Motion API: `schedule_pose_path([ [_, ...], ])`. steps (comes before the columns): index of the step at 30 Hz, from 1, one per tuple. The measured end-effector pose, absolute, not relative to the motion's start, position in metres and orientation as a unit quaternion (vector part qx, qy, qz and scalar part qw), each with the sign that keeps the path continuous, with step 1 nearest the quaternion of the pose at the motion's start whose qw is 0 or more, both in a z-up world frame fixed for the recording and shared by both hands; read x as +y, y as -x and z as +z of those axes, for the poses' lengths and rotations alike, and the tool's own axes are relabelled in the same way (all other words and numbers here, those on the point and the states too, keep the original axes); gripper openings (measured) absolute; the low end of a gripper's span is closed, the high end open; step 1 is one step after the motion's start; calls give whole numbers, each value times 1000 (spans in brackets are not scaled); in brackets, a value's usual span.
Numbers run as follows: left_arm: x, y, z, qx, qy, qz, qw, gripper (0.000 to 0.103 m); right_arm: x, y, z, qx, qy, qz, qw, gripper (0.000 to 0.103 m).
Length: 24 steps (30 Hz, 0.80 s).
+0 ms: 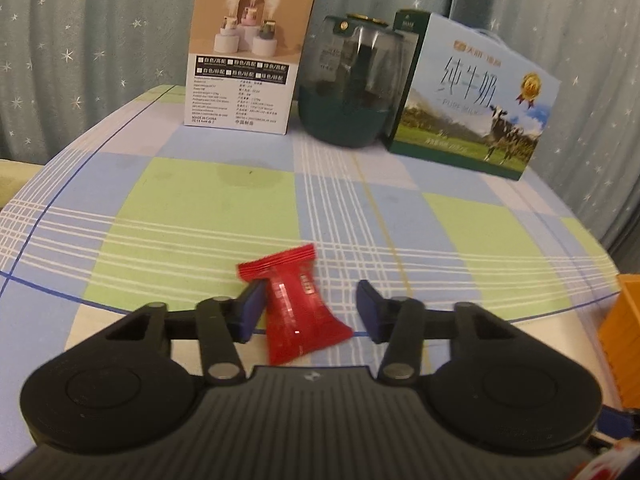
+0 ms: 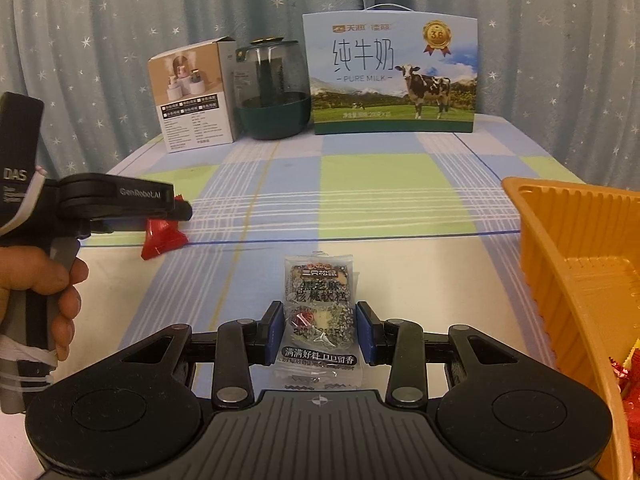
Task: Organize snacks
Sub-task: 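Grasp the clear dark-snack packet with the right tool while the left tool grasps the red candy, then carry the red candy in the left tool while the right tool carries the packet to the tray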
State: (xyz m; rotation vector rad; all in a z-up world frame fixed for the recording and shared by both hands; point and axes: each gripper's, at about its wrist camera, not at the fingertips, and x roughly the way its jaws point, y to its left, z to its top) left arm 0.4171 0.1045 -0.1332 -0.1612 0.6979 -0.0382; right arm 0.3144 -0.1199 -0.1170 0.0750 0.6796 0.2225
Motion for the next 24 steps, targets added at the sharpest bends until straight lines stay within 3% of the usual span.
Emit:
schedule_pose_path([
  [1,103,-418,-135,337,68,-13,939,33,-121,-314,-117,333,-37,109,936,38],
  [4,98,-415,-136,333,46,-13,942,32,-124,-314,-118,334,-40,108,936,38],
  [7,93,-409,-135,338,28,-17,941,24,-126,-314,-119,337,-46,108,934,38],
  [24,54,-283,-123,388,-23,-83,918,22,-147,-257,-103,356,-74,118,924,38],
])
